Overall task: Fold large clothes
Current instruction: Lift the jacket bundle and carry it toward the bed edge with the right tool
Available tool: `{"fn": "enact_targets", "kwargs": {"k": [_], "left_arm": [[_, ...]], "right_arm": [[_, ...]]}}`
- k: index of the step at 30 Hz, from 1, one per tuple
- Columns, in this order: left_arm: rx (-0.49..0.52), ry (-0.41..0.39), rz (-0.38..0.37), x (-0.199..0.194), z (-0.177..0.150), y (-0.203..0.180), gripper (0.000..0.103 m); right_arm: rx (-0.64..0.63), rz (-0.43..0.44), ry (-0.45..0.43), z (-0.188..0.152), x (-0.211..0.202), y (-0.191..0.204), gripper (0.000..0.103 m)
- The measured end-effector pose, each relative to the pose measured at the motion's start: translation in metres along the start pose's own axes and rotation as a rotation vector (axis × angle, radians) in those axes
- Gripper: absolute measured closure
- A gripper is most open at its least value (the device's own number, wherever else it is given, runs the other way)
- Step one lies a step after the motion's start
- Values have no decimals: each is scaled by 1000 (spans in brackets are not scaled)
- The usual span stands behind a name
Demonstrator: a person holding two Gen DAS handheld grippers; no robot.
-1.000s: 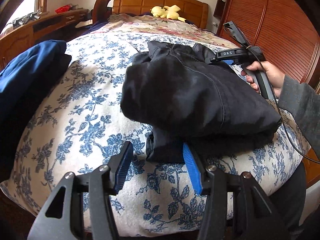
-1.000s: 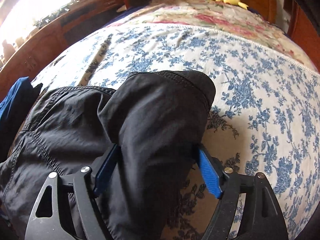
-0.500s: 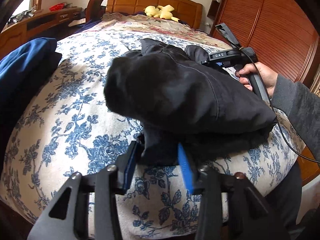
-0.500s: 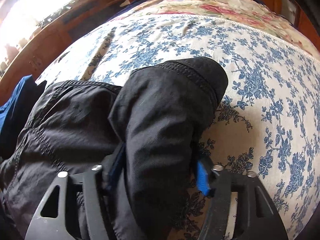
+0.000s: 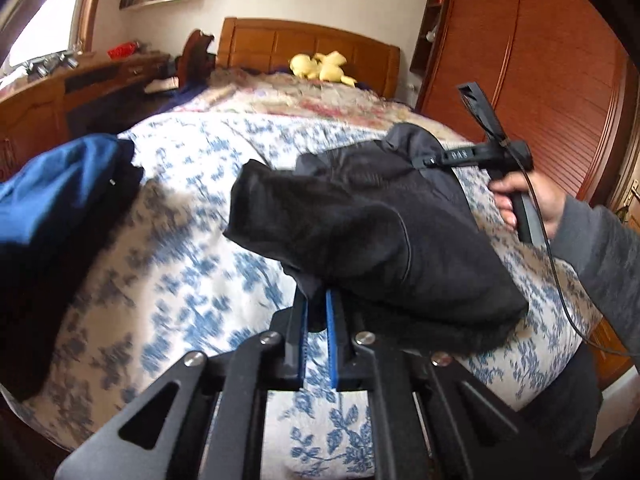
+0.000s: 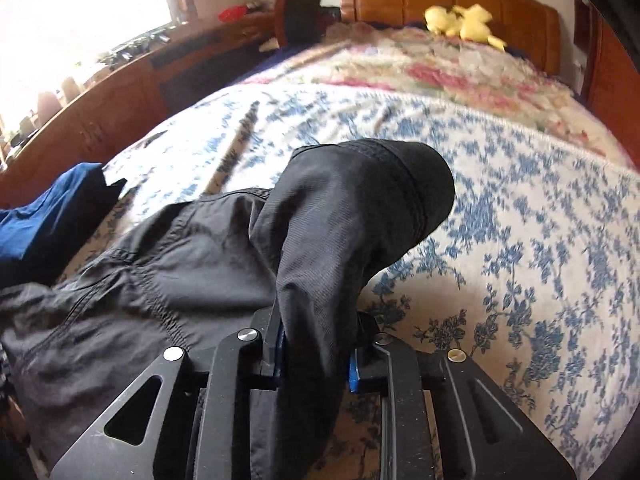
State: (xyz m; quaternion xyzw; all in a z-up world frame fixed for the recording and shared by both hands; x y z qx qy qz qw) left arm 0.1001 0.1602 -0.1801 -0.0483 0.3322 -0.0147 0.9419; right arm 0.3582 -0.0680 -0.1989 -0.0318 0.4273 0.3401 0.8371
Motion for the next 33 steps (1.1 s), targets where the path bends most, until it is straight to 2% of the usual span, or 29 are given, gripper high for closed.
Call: {"fn": "enact_targets", "kwargs": {"k": [7,14,20,22,25,28,30,33], "left_arm": [[-17,-88,55,-38,26,46,99],[-40,-177,149,-87,65,126,99],[-52,-273,288,-143,113,213,100],[-52,-293,365,-163,126,250,100],[-90,-288,443,-181,132,303,100],[-133,-256,527,-191,126,359,100],[-154,-223,581,-192,114,392,99],[-218,-155,611,-183,88,429,99]], "right_arm": [[-63,28,-27,22,-6,56,86],[-180,92,-90,89,-1,159,86],[-269,158,-174,156,-1,258,86],[-285,174,-184,176,9,290,86],[-308,207,-193,201,30,342,86],[-336,245,-190,211,55,397,86],[-354,266,-166,208,75,428,86],[-378,282,-79,188,117,461,84]]}}
Point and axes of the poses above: each gripper's, at about its wrist camera, not at the fingertips, and x roughly the way its jaws point, y to its left, z to its top, the point moved 9 cm from there along x, roughly the way its jaws point, and after that the axes turned 10 degrees about z, right-handed, at the moved point
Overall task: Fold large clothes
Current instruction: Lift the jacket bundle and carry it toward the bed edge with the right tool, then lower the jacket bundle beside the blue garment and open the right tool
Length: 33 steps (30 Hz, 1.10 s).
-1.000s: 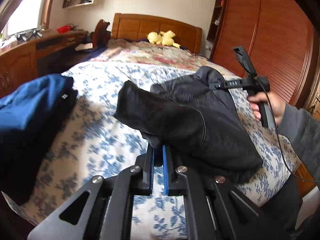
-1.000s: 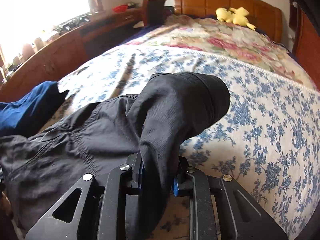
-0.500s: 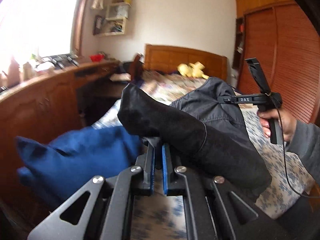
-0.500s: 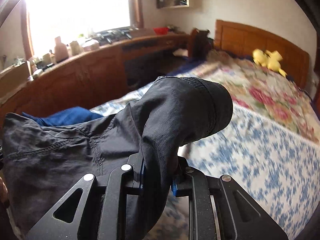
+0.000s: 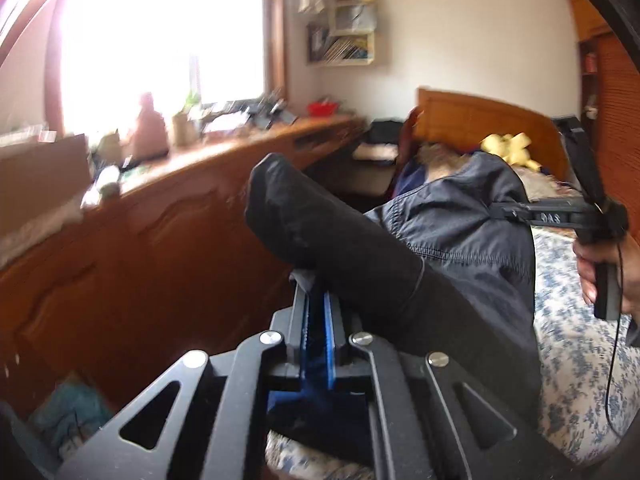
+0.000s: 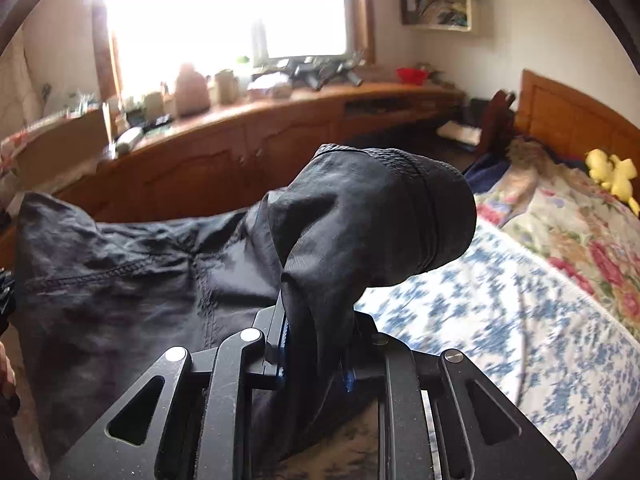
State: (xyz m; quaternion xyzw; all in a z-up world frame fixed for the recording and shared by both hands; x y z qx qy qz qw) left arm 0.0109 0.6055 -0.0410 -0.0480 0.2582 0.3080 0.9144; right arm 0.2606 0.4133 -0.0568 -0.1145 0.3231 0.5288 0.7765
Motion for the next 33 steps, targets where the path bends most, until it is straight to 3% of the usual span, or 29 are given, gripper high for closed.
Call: {"fn": "enact_targets", "kwargs": {"k": [5,11,19,23,26,33], "left_arm": [[-21,32,14,12,-33,7,99],[-2,-30,15,-15,-32,-6,92],[20,-119,-55,-65,-5,-40,71],[26,-149,-77,-80,4,-60,67],[32,-154,-100,-86,6,-74,64],[53,-152,-137,-95,7,-112,46]], "right_arm": [[17,-22,151,-52,53,-1,81],[16,-23,142,-68,41,-9,73],[-85,15,57,-76,-11,22,63],[-110,36,6,-78,-40,39,58],[-115,46,-24,-79,-60,45,56],[-121,69,-78,-91,-104,51,51]]}}
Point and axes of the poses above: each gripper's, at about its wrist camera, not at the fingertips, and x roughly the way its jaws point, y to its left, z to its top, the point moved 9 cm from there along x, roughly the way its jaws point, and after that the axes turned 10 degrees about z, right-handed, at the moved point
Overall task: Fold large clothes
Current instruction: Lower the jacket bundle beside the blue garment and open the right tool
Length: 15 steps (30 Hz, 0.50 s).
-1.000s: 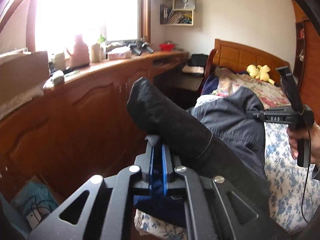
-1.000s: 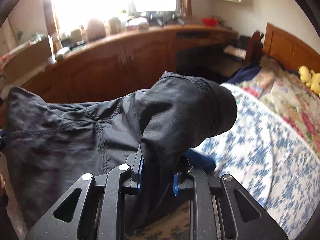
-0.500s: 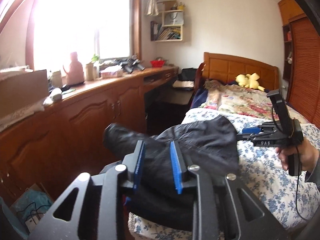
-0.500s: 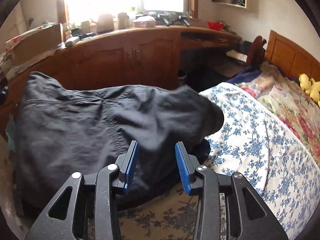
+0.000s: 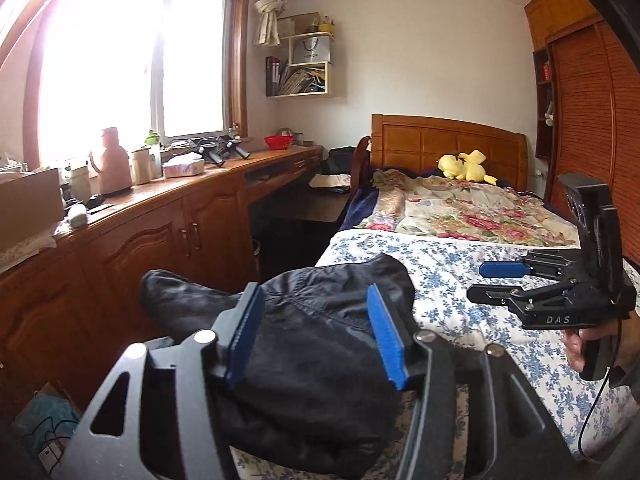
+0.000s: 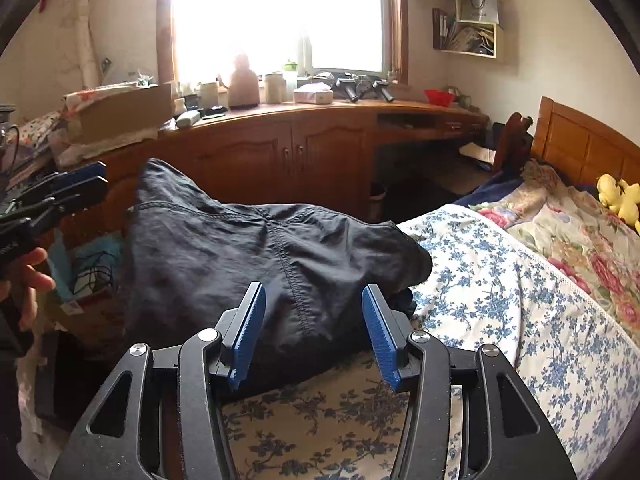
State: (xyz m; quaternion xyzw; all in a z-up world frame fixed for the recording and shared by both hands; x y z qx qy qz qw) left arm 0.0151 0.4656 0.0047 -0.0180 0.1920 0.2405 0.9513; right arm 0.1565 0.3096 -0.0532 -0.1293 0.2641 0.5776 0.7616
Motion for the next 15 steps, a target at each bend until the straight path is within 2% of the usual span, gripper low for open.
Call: {"fn": "enact_targets", "kwargs": {"k": [6,11,15], "left_arm": [[11,36,-28,5,-10,-39,44],[34,67,-58,7,-24,-86,44],[61,78,-91,3,-31,-130,44]], "right_arm": [[26,1,-14,-26,-30,-8,47],[55,-13,-34,-52,-62,-21,41],[64,-48,-42,-71,-91,-32,29]]}}
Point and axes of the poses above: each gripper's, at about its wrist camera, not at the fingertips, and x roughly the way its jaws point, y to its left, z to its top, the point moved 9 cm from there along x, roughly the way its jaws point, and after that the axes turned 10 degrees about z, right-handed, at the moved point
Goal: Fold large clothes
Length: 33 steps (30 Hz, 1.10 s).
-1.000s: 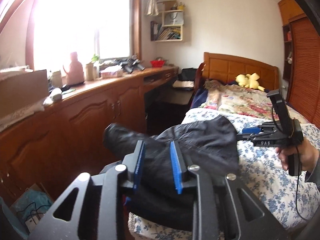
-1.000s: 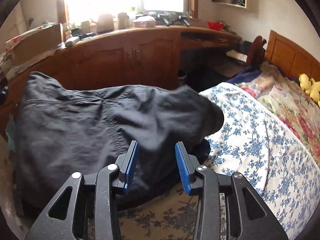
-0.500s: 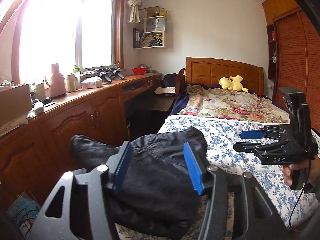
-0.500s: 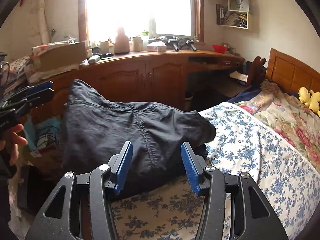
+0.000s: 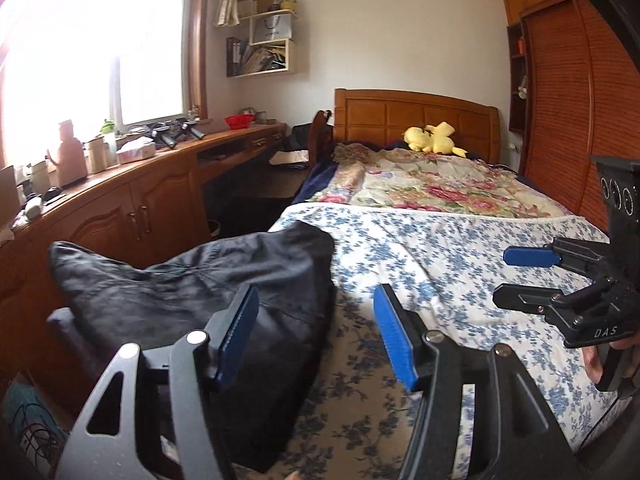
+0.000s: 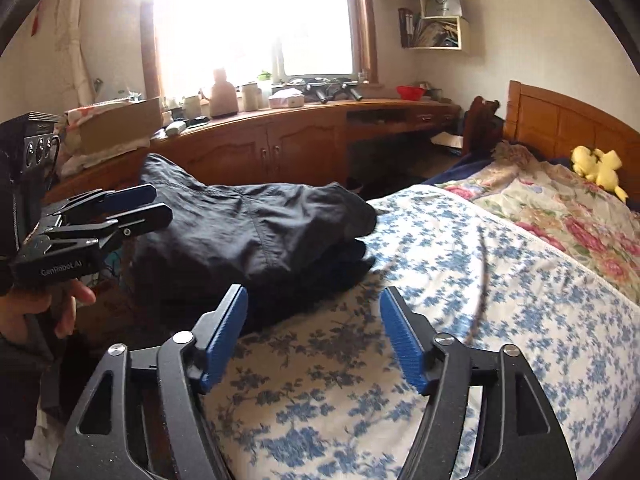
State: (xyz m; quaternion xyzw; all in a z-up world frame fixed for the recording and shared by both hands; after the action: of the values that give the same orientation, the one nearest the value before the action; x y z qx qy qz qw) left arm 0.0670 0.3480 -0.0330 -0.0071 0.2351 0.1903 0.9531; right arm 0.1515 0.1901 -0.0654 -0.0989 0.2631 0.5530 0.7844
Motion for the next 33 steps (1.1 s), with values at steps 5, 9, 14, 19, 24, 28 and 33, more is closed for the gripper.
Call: {"fn": "enact_targets", "kwargs": {"k": [5,9,14,19,24,28,33], "left_arm": [[-13,19,-39,-8,-5,-54,44],[-16,16,-55,-19,-9,-87,44],[-2,12,-71,-30,-17,-129,44],[18,33,-121,-41,-29,-171,44],[32,47,-174,-61,-45,-207,44],[59,43,-194,-81,-55,-232,44],[83,31,-226,-108,-60,-261,44]], "right_arm": [[15,-61,-28,-20,-42,-18,25],[44,-113,-52,-37,-77,-33,23],[77,-182,-77,-64,-124,-45,23],[95,-277,-81,-97,-167,-50,22],[159,-353,-92,-132,-208,-56,22],[215,-408,-111,-155,-243,-60,22],[263,-480,-149,-172,-286,-64,22]]}}
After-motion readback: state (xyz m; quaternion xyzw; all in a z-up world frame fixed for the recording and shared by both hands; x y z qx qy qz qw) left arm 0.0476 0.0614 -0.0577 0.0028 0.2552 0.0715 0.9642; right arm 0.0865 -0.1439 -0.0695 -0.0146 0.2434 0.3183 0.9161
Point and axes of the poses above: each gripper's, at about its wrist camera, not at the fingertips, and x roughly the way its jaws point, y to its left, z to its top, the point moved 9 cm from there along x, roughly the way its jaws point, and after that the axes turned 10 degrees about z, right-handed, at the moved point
